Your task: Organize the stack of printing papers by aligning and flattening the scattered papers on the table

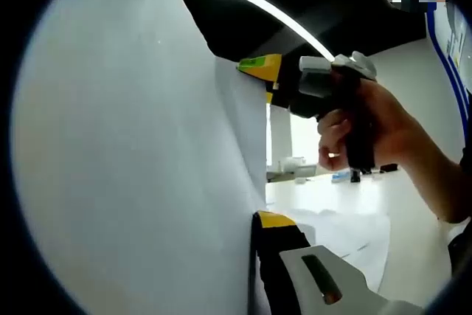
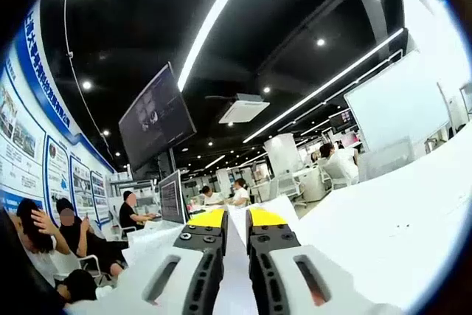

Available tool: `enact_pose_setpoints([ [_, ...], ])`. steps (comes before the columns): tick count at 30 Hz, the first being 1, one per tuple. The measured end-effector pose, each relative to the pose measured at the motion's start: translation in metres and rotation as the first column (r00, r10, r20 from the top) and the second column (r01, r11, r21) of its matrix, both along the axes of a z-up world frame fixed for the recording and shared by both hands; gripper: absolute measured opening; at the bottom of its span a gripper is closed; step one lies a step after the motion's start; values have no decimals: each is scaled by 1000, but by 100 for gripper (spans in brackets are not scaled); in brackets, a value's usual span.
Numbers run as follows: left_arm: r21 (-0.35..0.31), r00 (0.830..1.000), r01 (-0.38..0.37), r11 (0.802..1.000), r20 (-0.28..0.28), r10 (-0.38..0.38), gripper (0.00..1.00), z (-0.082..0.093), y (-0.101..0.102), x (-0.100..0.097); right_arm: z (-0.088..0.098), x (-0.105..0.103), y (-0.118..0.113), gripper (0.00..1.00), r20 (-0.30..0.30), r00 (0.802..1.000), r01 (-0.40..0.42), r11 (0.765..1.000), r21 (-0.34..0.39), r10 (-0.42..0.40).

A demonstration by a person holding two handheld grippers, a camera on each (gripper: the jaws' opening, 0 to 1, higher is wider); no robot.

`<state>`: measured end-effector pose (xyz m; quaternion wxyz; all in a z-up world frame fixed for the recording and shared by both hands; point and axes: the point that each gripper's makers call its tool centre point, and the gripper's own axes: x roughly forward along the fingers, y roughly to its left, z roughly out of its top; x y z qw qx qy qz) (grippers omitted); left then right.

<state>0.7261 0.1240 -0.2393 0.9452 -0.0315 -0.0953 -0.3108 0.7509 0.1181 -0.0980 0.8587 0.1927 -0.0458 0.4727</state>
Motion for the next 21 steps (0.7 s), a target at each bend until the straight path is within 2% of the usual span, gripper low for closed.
enact_pose_setpoints([
  [21, 1, 1000, 2, 1000, -2, -2, 7, 1, -1, -1, 11, 10, -19, 8, 11, 999, 51, 998, 29, -51],
])
